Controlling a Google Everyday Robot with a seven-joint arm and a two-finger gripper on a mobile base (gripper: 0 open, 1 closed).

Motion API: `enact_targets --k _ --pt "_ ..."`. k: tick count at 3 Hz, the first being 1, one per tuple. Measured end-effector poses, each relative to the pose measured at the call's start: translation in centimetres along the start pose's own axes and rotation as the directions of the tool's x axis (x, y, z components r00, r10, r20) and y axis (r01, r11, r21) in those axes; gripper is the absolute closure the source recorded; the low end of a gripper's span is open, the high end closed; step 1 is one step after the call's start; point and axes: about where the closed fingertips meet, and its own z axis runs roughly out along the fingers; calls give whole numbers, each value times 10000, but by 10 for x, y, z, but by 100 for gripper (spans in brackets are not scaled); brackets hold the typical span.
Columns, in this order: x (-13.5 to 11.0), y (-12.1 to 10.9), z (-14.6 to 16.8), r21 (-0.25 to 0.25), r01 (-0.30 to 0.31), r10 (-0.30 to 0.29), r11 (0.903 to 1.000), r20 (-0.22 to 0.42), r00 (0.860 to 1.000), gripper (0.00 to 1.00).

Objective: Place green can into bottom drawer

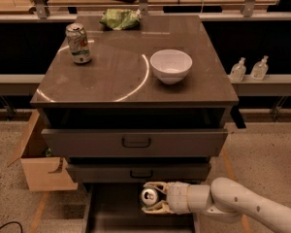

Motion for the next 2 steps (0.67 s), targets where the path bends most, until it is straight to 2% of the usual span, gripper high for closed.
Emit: enact_targets --k 1,2 --pt "30 -6 26 69 -104 103 9999 181 9998 100" --pt "57 5 45 -118 -449 452 9989 269 9986 100"
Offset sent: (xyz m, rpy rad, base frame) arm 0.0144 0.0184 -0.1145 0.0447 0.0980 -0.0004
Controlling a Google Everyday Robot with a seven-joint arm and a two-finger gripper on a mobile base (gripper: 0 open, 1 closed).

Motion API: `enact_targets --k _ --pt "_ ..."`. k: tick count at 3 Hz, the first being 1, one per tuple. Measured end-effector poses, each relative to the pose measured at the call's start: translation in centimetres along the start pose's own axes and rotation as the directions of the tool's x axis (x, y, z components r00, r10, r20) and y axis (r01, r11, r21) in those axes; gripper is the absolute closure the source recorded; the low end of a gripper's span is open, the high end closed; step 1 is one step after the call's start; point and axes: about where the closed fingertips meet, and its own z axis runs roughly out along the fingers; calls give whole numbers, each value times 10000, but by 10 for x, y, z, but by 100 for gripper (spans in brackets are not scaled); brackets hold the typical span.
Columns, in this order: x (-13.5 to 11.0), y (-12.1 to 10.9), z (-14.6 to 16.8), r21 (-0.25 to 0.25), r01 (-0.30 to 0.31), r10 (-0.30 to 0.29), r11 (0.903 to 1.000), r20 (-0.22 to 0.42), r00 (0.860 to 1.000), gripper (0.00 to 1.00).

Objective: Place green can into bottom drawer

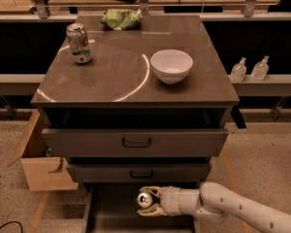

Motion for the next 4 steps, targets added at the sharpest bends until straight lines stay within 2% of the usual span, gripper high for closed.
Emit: enact_targets --k 3,4 --pt "87 8 44 -78 -552 552 9984 -60 9985 100" --pt "123 11 54 280 -939 941 9952 -72 9955 100"
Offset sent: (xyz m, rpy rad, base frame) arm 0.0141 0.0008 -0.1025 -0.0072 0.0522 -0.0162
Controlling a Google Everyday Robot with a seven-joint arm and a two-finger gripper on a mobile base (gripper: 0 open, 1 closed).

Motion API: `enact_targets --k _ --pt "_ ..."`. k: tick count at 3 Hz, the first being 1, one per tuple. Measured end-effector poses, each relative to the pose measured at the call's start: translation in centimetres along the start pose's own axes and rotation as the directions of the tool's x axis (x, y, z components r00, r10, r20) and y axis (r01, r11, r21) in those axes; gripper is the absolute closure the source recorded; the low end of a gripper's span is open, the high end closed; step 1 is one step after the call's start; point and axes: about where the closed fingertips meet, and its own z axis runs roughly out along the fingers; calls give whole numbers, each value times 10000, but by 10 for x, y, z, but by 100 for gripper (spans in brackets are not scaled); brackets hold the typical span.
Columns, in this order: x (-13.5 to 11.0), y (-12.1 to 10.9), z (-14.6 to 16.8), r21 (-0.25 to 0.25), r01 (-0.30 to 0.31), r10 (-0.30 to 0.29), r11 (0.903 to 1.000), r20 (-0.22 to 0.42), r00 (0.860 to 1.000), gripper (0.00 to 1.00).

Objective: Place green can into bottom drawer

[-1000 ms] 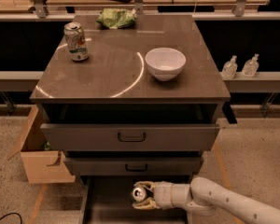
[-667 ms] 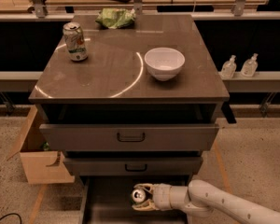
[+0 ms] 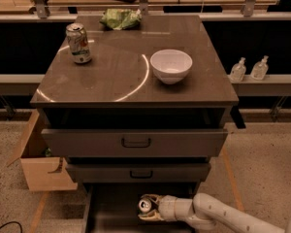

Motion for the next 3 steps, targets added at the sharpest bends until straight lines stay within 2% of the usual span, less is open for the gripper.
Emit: enact_targets --k 1,3 --pt "32 0 10 189 -321 323 9993 -150 9994 87" --pt "75 3 26 310 -776 794 9965 -611 9950 40"
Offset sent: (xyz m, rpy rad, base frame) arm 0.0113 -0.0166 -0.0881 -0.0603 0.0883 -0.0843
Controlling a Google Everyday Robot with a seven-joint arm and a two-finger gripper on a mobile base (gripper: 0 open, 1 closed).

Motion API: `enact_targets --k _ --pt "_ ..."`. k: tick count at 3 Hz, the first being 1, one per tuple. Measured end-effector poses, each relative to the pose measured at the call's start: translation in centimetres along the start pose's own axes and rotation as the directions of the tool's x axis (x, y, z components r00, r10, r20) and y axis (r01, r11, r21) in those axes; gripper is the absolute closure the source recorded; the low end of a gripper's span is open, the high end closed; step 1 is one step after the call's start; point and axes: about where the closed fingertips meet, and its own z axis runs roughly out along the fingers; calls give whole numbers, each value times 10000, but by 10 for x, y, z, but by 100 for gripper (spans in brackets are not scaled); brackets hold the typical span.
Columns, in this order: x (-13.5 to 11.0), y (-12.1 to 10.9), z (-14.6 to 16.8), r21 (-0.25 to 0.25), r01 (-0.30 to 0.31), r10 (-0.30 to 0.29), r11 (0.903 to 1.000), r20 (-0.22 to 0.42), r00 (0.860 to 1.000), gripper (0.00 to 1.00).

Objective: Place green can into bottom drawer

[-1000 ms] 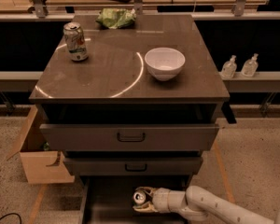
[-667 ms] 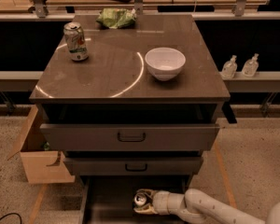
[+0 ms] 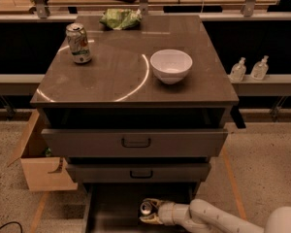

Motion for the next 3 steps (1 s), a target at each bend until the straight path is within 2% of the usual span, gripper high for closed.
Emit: enact_targets --k 1,2,3 --pt "10 3 10 -23 -86 86 10000 -73 9999 17" --pt "15 8 14 -39 -168 167 9999 -148 9998 0" --pt "17 12 0 -21 -241 239 9997 -404 9989 0"
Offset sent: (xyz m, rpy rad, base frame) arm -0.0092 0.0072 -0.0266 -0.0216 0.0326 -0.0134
